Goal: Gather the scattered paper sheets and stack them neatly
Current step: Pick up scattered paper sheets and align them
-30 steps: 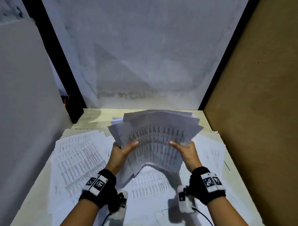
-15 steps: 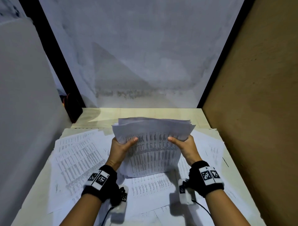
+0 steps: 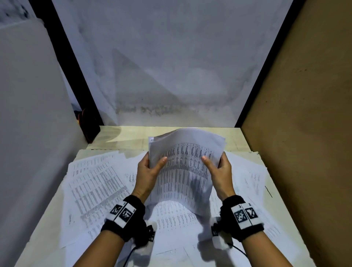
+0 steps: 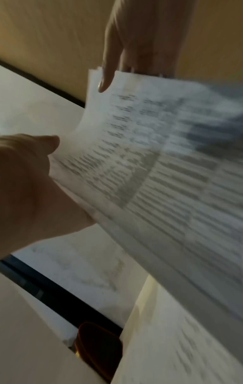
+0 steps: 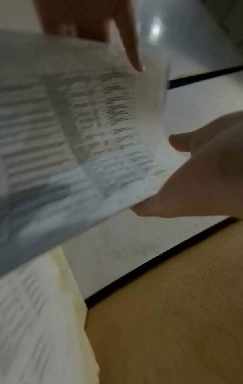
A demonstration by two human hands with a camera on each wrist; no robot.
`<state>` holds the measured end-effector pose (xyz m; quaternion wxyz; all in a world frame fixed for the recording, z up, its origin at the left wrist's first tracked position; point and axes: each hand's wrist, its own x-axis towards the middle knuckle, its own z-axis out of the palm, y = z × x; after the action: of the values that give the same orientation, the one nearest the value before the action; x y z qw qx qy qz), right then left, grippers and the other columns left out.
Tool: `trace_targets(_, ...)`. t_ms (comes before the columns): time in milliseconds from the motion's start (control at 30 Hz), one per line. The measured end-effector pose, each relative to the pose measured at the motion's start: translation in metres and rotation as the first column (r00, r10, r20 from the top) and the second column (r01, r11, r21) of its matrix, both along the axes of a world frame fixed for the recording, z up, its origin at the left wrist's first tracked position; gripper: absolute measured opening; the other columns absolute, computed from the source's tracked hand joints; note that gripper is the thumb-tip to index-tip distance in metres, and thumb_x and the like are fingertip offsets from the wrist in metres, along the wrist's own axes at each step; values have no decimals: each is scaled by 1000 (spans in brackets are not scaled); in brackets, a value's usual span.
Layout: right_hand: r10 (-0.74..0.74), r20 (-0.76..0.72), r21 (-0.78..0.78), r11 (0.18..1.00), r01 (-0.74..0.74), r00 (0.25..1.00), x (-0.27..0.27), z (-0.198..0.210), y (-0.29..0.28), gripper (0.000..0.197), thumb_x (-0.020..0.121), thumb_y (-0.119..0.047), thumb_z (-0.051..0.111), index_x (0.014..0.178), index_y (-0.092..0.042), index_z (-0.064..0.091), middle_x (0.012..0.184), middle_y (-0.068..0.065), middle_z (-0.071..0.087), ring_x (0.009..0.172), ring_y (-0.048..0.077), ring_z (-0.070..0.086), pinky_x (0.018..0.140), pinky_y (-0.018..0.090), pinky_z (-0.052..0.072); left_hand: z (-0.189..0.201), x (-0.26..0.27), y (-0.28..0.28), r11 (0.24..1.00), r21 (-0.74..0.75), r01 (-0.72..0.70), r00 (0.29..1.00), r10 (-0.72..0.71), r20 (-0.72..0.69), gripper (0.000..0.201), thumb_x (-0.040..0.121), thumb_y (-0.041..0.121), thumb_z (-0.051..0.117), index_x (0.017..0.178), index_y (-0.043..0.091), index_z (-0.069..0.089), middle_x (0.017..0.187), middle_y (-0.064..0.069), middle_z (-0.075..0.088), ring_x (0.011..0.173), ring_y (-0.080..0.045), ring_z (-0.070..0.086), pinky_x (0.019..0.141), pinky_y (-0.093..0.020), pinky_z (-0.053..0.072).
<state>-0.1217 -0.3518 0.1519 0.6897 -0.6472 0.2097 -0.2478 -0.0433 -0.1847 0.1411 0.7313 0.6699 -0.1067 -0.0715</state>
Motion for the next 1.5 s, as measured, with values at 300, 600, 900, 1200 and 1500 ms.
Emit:
trace_targets(300,-251,151,61,968,245,956,23,25,12,49,81,-50,57,45,-27,33,49,-13,32,50,7,31,52,23,26,38,1,-16,963,-105,-250,957,262,122,28,91,30,51,102,6,62,86,11,60,70,15,57,61,-2,43)
trace_targets(600,-210,202,85,977,196,957,23,19,4,30,66,-53,52,59,-24,55,64,-3,49,70,20,49,62,31,36,40,0,-11,955,-124,-270,950,285,126,21,92,24,46,101,12,60,93,8,58,73,22,51,64,3,36)
trace_targets(900,78,-143,-81,993,-90,987,-4,-19,-6,25,75,-25,71,82,-2,64,72,8,73,72,14,71,78,23,54,-1,-2,21,994,96,-54,999,54,6,30,89,16,54,119,14,51,110,-1,64,105,-18,62,94,-47,50)
trace_targets(1200,67,-333,-17,997,-77,941,4,-50,-18,46,74,-29,74,104,2,58,93,18,66,94,32,64,87,36,53,-45,-11,38,921,297,251,955,-185,-231,26,87,18,58,107,2,56,90,-3,63,72,-2,68,68,-24,57)
trace_targets(1500,-12,-710,-129,985,-114,704,-32,-95,-117,47,85,-23,64,125,-5,49,123,16,57,103,28,61,85,33,50,-76,-5,54,812,560,163,981,-71,-182,37,87,22,60,56,17,40,46,5,33,40,-9,30,44,-21,24)
